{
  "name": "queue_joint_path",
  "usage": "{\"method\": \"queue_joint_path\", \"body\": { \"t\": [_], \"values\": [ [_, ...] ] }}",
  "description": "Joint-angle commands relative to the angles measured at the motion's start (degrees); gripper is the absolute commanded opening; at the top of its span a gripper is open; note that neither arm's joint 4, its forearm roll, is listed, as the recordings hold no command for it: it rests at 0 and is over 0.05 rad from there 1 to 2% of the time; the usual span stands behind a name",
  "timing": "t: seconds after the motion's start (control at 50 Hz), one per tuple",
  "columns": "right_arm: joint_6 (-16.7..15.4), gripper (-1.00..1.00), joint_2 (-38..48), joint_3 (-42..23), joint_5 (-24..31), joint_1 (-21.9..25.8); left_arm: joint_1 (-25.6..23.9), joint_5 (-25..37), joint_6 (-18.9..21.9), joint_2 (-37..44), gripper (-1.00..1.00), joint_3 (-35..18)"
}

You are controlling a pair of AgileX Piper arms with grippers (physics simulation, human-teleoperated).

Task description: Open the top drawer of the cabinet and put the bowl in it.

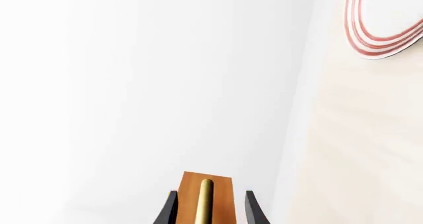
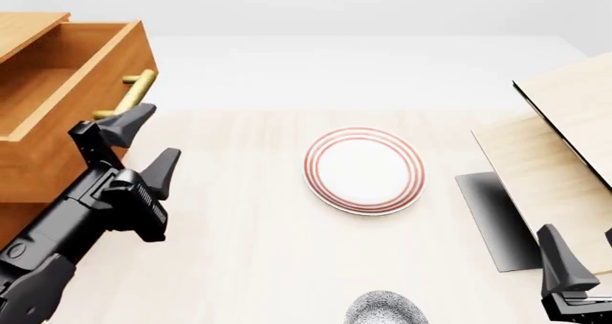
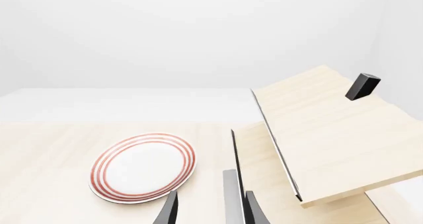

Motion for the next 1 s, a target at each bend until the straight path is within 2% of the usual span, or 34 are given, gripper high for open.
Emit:
{"method": "queue_joint_path", "body": {
  "t": [0.02,0.06,0.1,0.14,0.18,0.22,0.28,0.3,0.36,0.38,0.48,0.5,0.56,0.62,0.66,0.74,0.76,0.84,0.9,1.0],
  "values": [
    [0.00,1.00,-0.21,0.04,0.15,0.00,-1.41,7.93,-4.80,-7.06,1.00,-1.04],
    [0.00,1.00,-0.20,0.04,0.14,0.00,-1.02,9.71,-6.13,-8.32,1.00,-1.67],
    [0.00,1.00,-0.15,0.04,0.10,0.00,-0.76,14.98,-9.94,-10.17,1.00,-3.87],
    [-0.01,1.00,-0.12,0.03,0.07,0.00,-1.10,15.43,-10.54,-10.00,1.00,-4.08],
    [0.00,1.00,-0.10,0.03,0.05,-0.01,-0.39,21.37,-14.95,-11.76,1.00,-6.96],
    [-0.03,1.00,-0.12,0.03,0.05,0.00,-1.07,22.77,-16.53,-12.60,1.00,-8.16],
    [0.01,1.00,-0.11,0.03,0.05,0.01,1.75,30.56,-21.74,-15.94,1.00,-11.35],
    [-0.02,1.00,-0.10,0.03,0.05,0.01,0.47,31.84,-23.25,-15.26,1.00,-12.85],
    [-0.02,1.00,-0.10,0.03,0.05,0.00,2.64,34.57,-24.58,-16.71,1.00,-13.39],
    [-0.01,1.00,-0.11,0.03,0.05,-0.01,1.45,35.90,-26.79,-16.69,1.00,-14.97],
    [0.02,1.00,-0.11,0.03,0.05,0.00,4.74,41.81,-30.67,-17.77,1.00,-17.38],
    [-0.02,1.00,-0.10,0.03,0.05,0.00,3.23,43.34,-33.28,-16.52,1.00,-19.46],
    [0.00,1.00,-0.08,0.03,0.05,0.03,4.97,45.17,-34.81,-16.90,1.00,-20.38],
    [-0.02,1.00,-0.08,0.03,0.05,0.00,4.65,47.94,-39.04,-15.58,1.00,-23.35],
    [0.00,1.00,-0.11,0.03,0.05,-0.01,5.10,47.84,-38.79,-15.74,1.00,-23.16],
    [0.01,1.00,-0.11,0.03,0.05,-0.04,4.92,51.36,-44.12,-14.64,1.00,-26.82],
    [0.03,1.00,-0.10,0.03,0.05,-0.02,3.29,52.63,-47.04,-12.86,1.00,-29.05],
    [0.00,1.00,-0.11,0.03,0.05,-0.01,4.72,54.38,-47.42,-13.91,1.00,-29.44],
    [-0.01,1.00,-0.11,0.03,0.05,-0.02,4.26,57.02,-50.87,-13.06,1.00,-32.85],
    [-0.01,1.00,-0.10,0.03,0.05,0.00,3.33,58.96,-52.78,-12.65,1.00,-36.30]
  ]
}}
